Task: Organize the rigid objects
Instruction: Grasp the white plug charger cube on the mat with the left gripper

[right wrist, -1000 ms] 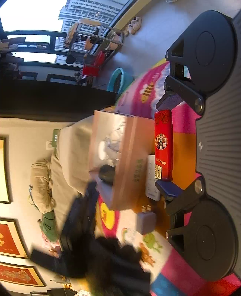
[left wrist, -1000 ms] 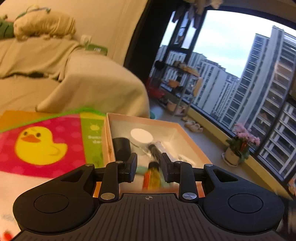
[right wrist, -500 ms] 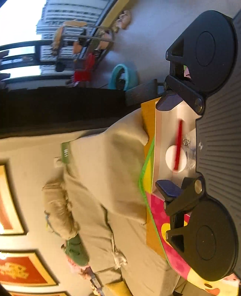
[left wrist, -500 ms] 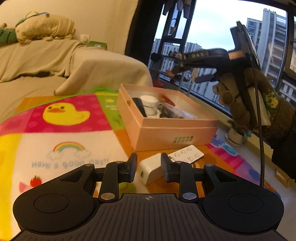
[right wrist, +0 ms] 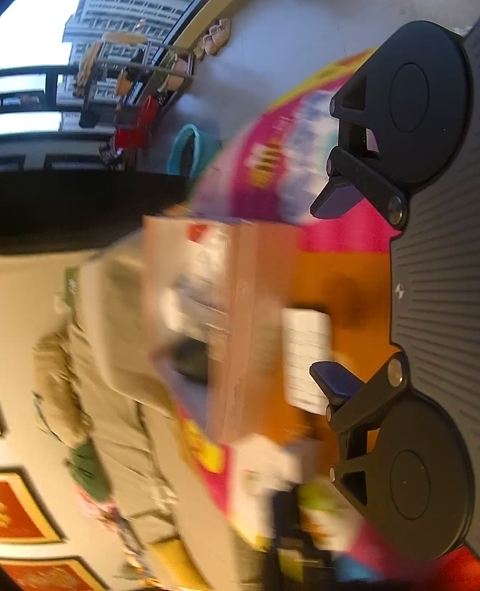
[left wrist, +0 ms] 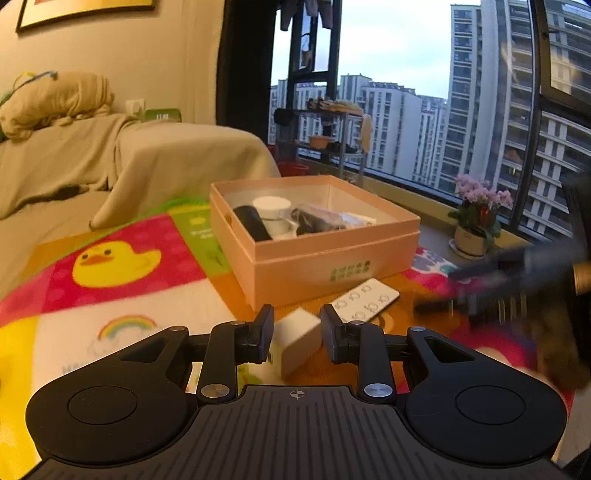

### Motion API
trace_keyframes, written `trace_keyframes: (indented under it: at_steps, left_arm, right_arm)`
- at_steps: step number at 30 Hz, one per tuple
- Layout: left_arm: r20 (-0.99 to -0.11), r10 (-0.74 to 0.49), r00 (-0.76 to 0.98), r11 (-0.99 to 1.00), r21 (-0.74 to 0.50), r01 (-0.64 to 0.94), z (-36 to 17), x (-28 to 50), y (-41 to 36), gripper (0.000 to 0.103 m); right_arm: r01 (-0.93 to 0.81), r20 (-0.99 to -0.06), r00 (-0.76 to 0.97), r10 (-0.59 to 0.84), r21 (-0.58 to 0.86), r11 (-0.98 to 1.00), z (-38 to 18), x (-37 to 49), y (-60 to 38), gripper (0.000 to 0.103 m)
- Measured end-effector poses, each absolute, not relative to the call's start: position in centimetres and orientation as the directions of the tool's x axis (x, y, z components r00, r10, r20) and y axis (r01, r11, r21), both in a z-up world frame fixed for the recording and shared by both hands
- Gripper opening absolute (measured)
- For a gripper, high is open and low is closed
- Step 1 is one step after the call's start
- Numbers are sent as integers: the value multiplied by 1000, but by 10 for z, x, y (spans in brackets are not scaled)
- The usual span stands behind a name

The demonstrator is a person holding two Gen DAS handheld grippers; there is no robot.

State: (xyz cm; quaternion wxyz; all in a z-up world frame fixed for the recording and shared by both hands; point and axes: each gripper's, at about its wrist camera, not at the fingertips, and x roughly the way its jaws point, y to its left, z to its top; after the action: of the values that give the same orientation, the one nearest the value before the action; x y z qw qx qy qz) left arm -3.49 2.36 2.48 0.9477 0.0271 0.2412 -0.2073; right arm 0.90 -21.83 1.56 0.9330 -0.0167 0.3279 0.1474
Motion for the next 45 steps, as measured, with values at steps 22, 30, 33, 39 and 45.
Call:
trace_keyframes:
  at_steps: [22,30,33,39,45]
  left_arm:
    - [-513,-390,765,906,-65,418,26,-32,38,31]
    - [-529,-424,735,890,-93,447,26,-14,29,31]
    - [-538,-424,729,886,-80,457,25,-13,20,31]
    - [-581,-493,648,804,-19,594,24,-41,-3,32]
    - [-601,-377,705,857,63,512,19,-52,-10,32]
  right_arm:
    - [-373,-678,688,258,-25,928,6,44,-145,87]
    - [-363,-667,698,260,-16,932,5,15,-191,87]
    - [-341,-669,697,258,8,940,4,18,-196,88]
    - [-341,-669,691,275,35,939,4,19,-200,92]
    - [-336,-666,693,276,40,941,4,18,-200,92]
